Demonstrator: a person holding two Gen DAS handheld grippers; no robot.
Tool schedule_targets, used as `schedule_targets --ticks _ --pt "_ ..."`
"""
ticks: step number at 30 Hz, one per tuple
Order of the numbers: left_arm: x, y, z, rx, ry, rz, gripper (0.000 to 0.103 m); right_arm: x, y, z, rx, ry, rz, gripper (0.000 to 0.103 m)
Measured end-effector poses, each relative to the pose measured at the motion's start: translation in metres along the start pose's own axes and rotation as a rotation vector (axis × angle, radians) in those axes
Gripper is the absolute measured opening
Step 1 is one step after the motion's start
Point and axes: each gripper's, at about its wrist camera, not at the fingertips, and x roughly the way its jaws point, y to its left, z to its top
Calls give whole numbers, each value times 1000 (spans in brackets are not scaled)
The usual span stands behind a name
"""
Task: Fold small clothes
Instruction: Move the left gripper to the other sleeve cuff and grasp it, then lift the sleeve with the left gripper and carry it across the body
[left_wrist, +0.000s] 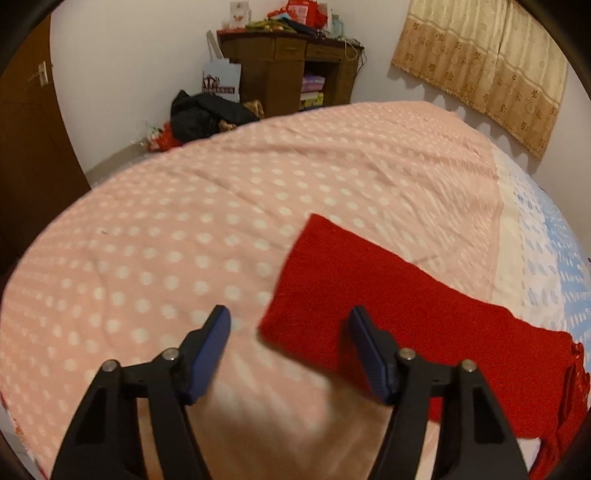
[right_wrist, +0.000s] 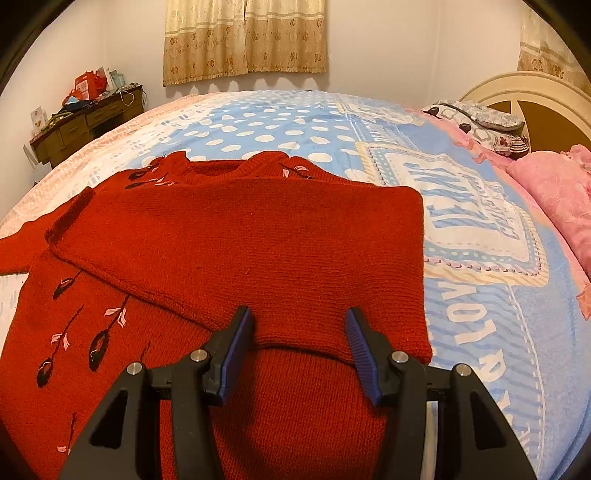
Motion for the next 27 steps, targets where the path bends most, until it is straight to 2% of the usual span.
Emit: schedule_targets --ticks 5,6,7,8,9,11,15,20,27 --pt "5 -12 -1 42 -36 38 68 0 0 0 0 -2 0 53" --pt "4 -12 -2 44 -48 39 58 0 0 -1 2 -3 2 53" --pt "3 -12 -2 44 -62 39 36 0 0 -1 3 -3 3 53" --pt "1 -12 -1 46 -67 38 26 0 0 -1 3 -4 3 54" --pt "0 -12 0 50 -62 25 19 0 0 -1 4 -5 3 54" --pt "-6 -12 2 56 -61 -10 14 0 0 -1 4 -5 3 54" --pt "-21 -16 5 88 -85 -35 11 0 0 -1 6 -6 6 54" --pt "-37 -16 14 73 -96 -85 11 0 0 0 8 -7 8 54" --pt "-69 -38 18 123 -108 -140 10 1 -1 0 10 -3 11 55"
